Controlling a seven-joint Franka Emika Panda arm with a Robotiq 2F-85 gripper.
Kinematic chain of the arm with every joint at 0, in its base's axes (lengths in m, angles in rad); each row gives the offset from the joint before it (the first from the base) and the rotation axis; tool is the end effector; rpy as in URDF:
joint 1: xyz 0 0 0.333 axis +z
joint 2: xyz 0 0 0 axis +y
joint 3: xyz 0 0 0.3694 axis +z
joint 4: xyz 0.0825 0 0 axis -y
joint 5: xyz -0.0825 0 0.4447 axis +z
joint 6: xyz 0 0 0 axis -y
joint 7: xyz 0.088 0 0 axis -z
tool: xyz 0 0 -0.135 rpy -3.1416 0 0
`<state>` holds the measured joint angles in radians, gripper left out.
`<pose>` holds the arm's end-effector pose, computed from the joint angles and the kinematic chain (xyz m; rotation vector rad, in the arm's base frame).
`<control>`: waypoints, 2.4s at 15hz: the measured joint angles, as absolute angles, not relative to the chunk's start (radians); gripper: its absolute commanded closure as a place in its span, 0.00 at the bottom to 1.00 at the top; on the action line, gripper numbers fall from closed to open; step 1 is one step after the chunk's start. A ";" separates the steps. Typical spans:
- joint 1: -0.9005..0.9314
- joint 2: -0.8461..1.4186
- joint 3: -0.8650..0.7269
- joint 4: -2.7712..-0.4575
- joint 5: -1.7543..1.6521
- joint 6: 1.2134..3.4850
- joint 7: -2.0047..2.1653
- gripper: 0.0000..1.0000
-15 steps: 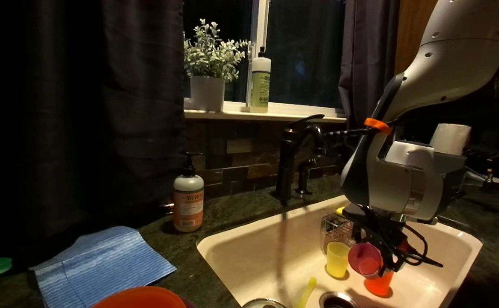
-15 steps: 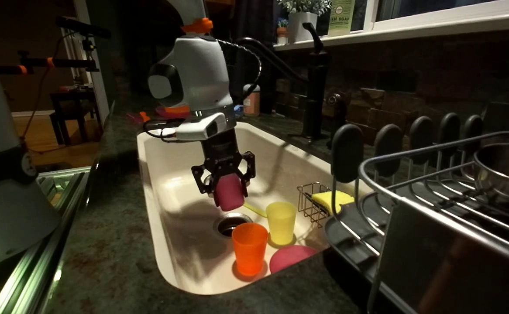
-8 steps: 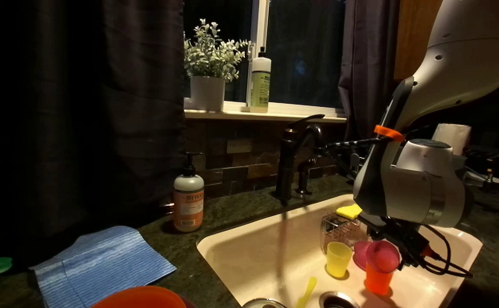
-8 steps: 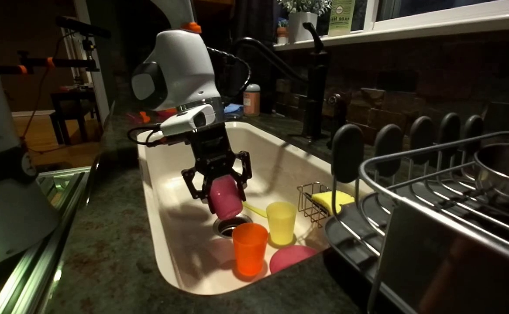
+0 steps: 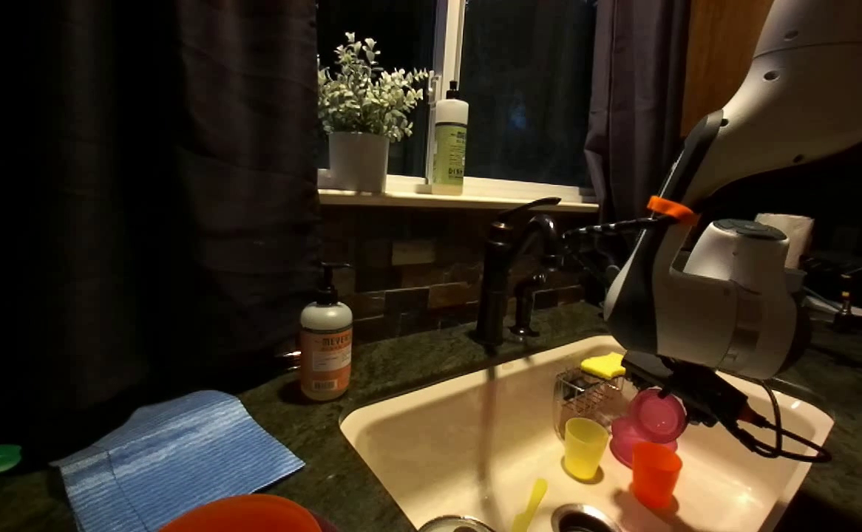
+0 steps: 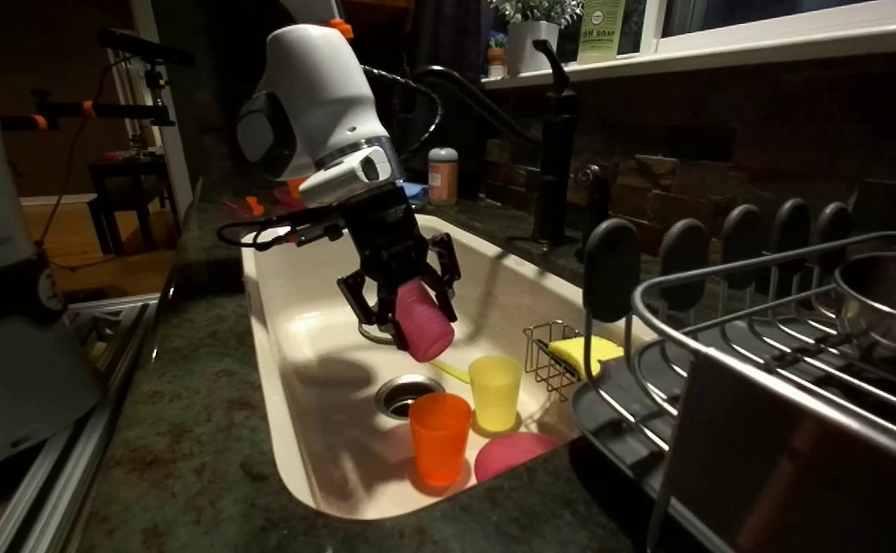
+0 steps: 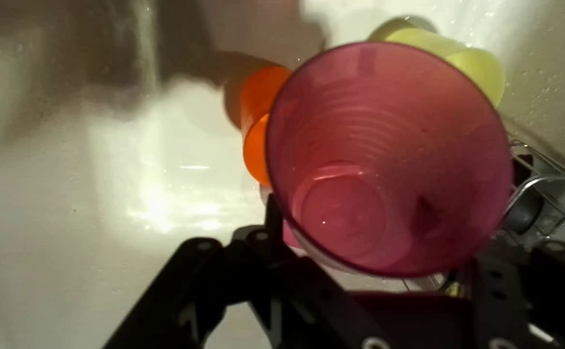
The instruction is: Put the cup on the drying rack
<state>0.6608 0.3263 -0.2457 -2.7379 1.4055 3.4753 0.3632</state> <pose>0.3713 0.0138 0.1362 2.3520 -1.8827 0.6530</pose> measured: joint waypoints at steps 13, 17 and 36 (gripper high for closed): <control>0.656 0.209 -0.205 -2.606 2.010 3.843 -0.473 0.30; 0.642 0.135 -0.203 -2.566 2.063 3.881 -0.573 0.30; 0.244 -0.035 0.137 -2.666 1.882 4.048 -0.820 0.55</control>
